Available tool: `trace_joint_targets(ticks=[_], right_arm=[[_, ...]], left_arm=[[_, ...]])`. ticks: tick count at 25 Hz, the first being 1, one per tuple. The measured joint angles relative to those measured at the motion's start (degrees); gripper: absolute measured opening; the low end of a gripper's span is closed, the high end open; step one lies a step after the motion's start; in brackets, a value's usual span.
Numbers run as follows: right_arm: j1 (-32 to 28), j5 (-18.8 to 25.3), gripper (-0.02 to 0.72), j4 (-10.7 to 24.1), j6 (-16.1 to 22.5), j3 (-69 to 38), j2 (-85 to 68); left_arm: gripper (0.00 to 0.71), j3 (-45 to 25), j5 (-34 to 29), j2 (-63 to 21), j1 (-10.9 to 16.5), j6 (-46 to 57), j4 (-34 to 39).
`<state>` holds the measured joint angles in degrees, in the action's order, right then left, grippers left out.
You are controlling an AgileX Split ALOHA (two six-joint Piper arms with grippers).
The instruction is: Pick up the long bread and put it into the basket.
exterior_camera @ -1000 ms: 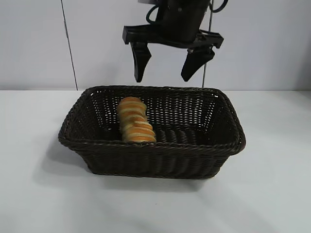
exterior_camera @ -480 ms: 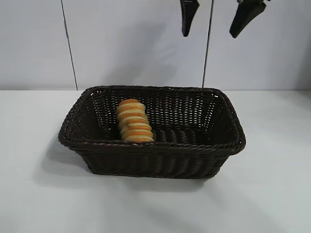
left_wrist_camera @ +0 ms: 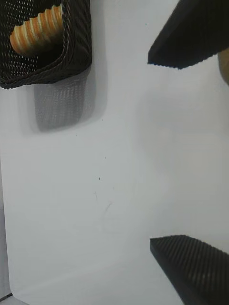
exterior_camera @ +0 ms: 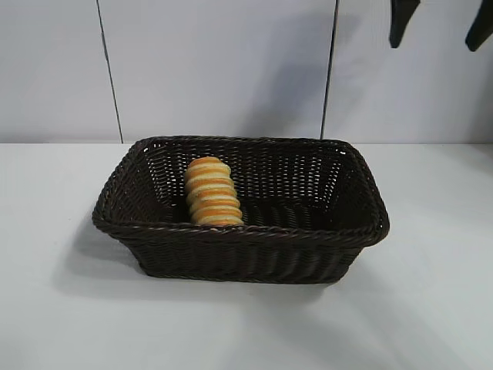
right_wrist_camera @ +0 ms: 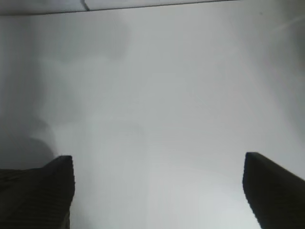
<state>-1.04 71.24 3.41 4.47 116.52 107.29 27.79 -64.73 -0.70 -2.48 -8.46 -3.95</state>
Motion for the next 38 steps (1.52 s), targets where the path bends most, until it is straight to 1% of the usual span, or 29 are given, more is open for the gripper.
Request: trace_joint_targets(ticks=[4,7,10,12,15,19,21,24,26,29,34,38], right_arm=[[-1.3,0.1,0.687,-0.1,0.0,-2.0,-9.7],[-2.7,0.4,0.686,-0.1,0.0,-7.4,-19.3],[-4.4,1.0,0.686,1.0,0.0,-15.2,-29.8],[-5.5,1.2,0.686,2.4,0.0,-19.9,-36.6],[-6.2,1.3,0.686,6.0,0.9,-26.7,-47.0],[-6.2,1.0,0.686,10.5,3.7,-35.3,-59.9],[-6.2,-1.0,0.686,12.4,5.7,-39.3,-66.0],[-6.2,-5.7,0.686,14.4,7.1,-43.8,-73.1],[-6.2,-7.1,0.686,14.7,7.8,-46.1,-76.6],[-5.1,-7.7,0.685,14.6,8.1,-50.0,-80.9],[-4.7,-5.7,0.685,13.5,8.3,-58.9,-87.9],[-4.7,-5.1,0.684,11.5,8.2,-66.2,-95.3]], left_arm=[[0.687,0.0,0.0,0.0,0.0,0.0,0.0],[0.687,0.0,0.0,0.0,0.0,0.0,0.0],[0.687,0.0,0.0,0.0,0.0,0.0,0.0],[0.687,0.0,0.0,0.0,0.0,0.0,0.0],[0.687,0.0,0.0,0.0,0.0,0.0,0.0],[0.687,0.0,0.0,0.0,0.0,0.0,0.0],[0.687,0.0,0.0,0.0,0.0,0.0,0.0],[0.687,0.0,0.0,0.0,0.0,0.0,0.0],[0.687,0.0,0.0,0.0,0.0,0.0,0.0],[0.687,0.0,0.0,0.0,0.0,0.0,0.0],[0.687,0.0,0.0,0.0,0.0,0.0,0.0],[0.687,0.0,0.0,0.0,0.0,0.0,0.0]])
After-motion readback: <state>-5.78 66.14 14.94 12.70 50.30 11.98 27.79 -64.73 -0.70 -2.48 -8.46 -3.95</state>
